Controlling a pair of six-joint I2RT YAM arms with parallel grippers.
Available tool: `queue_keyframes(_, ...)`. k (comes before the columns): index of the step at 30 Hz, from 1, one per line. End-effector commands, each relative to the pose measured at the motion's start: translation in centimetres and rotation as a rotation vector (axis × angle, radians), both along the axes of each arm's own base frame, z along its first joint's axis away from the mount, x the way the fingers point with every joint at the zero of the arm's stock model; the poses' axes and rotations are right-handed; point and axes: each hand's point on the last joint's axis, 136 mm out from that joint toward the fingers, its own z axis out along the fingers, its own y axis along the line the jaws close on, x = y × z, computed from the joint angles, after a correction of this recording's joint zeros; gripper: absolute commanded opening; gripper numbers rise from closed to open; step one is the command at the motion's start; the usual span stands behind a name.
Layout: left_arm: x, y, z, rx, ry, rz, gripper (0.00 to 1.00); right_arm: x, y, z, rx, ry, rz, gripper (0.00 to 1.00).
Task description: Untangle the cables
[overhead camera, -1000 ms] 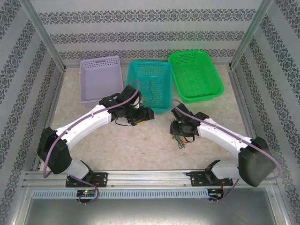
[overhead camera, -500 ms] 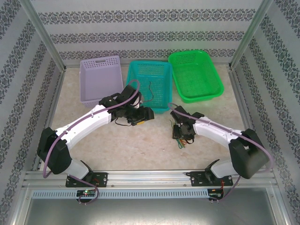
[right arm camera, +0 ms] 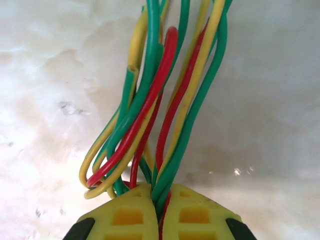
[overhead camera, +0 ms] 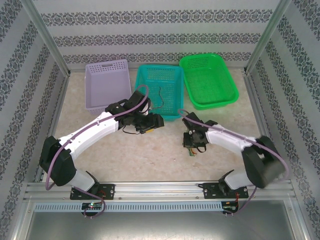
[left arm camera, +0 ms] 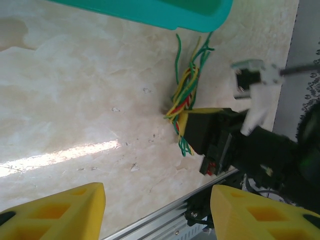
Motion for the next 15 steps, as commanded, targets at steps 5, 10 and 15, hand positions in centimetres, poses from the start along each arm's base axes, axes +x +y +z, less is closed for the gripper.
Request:
queue_keyframes(5, 1.4, -3.7, 8.6, -0.253, -0.164, -0.049, 0.58, 1.0, 1.9, 13.1, 0.258, -0.531, 0.120, 0.00)
queue_keyframes(10, 1.7, -6.0, 12.5, -0.372, -0.306, -0.198, 0.54, 1.1, 5.8, 17.6, 0.578, -0.497, 0.242, 0.00)
queue_keyframes(15, 0.6, -6.6, 12.0, -0.368, -0.346, -0.331, 0.53, 1.6, 7.5, 19.6, 0.669, -0.404, 0.317, 0.00)
